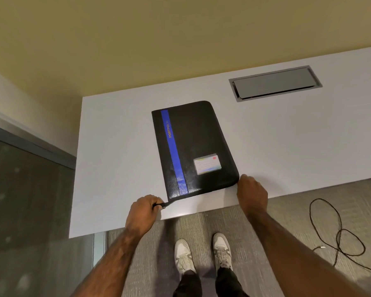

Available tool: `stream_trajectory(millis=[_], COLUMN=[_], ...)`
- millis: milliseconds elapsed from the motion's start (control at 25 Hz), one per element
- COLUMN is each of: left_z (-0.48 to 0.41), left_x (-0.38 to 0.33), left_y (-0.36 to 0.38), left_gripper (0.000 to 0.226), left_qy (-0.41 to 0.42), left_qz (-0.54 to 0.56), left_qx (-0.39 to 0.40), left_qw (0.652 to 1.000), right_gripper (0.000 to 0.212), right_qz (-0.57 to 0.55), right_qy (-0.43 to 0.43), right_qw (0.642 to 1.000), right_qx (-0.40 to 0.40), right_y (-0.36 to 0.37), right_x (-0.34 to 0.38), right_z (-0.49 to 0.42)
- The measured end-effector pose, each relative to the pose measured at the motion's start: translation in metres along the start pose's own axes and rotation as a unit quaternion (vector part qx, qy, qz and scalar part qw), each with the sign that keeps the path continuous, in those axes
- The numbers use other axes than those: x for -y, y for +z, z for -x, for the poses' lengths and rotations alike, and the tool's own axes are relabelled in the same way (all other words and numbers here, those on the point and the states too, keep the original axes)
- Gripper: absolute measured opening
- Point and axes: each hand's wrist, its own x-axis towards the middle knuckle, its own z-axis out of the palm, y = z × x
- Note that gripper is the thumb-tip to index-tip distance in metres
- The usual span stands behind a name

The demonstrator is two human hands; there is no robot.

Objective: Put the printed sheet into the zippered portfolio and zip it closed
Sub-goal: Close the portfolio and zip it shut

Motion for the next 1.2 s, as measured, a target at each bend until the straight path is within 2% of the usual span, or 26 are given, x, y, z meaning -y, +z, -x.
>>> stream_trajectory(millis=[200,400,560,640,720,840,920,1000,1080,1200], left_z=[-0.007,-0.021,-0.030,-0.031,-0.036,-0.045,-0.060,-0.079,-0.094,-0.099], left_x=[0.002,0.012,0.008,-0.013,-0.060,-0.146,-0.195,-0.226,-0.239,-0.244], left_y=[-0.007,-0.010,-0.020,-0.033,-0.038,-0.008,0.021,0.039,0.051,0.068], left_gripper=[0.025,0.026,0.022,0.018,0.025,0.026,0.036,0.041,0.035,0.020], left_qy=[0.069,0.127,0.156,0.166,0.220,0.337,0.322,0.246,0.172,0.121], left_qz=[-0.022,-0.053,-0.098,-0.147,-0.205,-0.235,-0.270,-0.292,-0.337,-0.357], left_qx=[0.025,0.041,0.101,0.032,-0.019,0.007,0.001,0.004,0.046,0.078], left_qw=[0.997,0.990,0.978,0.975,0.954,0.912,0.907,0.924,0.924,0.923], right_gripper=[0.019,0.017,0.016,0.016,0.016,0.018,0.019,0.020,0.022,0.021], right_qz=[-0.030,-0.088,-0.064,-0.070,-0.082,-0.091,-0.084,-0.085,-0.085,-0.098], right_qy=[-0.066,-0.111,-0.138,-0.132,-0.127,-0.131,-0.150,-0.173,-0.194,-0.229], right_qw=[0.997,0.985,0.982,0.982,0.982,0.980,0.978,0.973,0.968,0.958], right_qx=[0.018,0.093,0.113,0.113,0.110,0.115,0.118,0.125,0.135,0.141], right_y=[-0.015,-0.030,-0.035,-0.037,-0.039,-0.037,-0.035,-0.032,-0.028,-0.024], right_x=[-0.018,-0.017,-0.009,-0.008,-0.011,-0.014,-0.018,-0.023,-0.028,-0.031], right_z=[-0.034,-0.079,-0.097,-0.099,-0.101,-0.097,-0.101,-0.107,-0.114,-0.113])
